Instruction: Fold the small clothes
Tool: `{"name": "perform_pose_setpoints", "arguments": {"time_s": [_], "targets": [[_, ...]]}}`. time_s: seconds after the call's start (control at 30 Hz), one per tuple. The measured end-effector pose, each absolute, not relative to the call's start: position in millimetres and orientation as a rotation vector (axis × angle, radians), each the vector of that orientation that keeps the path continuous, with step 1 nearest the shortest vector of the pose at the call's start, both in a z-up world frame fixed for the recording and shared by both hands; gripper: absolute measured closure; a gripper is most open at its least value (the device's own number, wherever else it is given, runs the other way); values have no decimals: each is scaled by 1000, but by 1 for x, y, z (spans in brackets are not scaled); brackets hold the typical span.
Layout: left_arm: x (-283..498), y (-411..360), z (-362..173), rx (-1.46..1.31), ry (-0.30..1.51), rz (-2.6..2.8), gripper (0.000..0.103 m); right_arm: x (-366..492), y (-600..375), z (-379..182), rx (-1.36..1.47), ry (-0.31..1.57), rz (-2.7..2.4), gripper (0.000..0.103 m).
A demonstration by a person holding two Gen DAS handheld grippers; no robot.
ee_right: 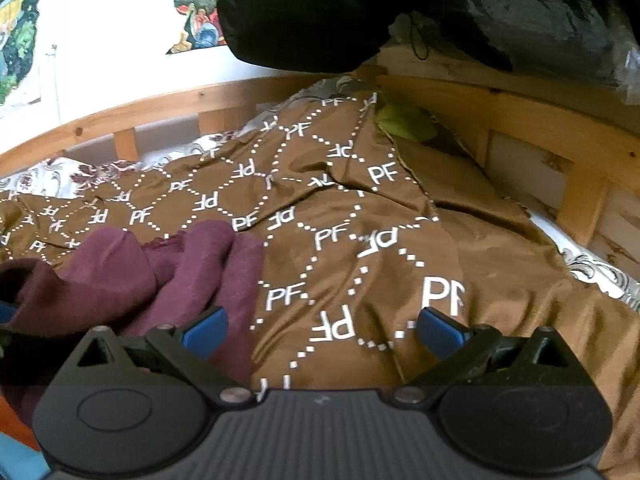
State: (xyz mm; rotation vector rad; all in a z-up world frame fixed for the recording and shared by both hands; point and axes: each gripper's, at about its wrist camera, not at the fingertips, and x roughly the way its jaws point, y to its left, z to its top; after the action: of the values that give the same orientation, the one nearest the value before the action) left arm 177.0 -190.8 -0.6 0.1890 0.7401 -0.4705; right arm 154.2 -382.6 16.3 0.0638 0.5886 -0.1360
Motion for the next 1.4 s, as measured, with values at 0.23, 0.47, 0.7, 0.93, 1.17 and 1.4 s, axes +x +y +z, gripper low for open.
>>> {"name": "perform_pose_setpoints", "arguments": {"time_s": [0.23, 0.47, 0.7, 0.93, 1.17, 1.4], "targets": [[147, -185, 13, 157, 678, -547, 22, 149, -383, 22, 145, 532, -66, 0], [130, -163, 19, 154, 594, -393, 7, 149, -385, 25, 267, 501, 75, 0], [135, -148, -6, 273, 578, -260, 3, 161, -367, 29, 446, 479, 376, 0], [149, -146, -32, 355, 611, -220, 9, 204, -336, 9, 555, 617, 513, 21], [158, -150, -46, 389, 636, -203, 52, 225, -340, -30, 740, 712, 481, 30], [151, -161, -45, 438, 605, -218, 71, 228, -340, -45, 792, 709, 461, 84]]}}
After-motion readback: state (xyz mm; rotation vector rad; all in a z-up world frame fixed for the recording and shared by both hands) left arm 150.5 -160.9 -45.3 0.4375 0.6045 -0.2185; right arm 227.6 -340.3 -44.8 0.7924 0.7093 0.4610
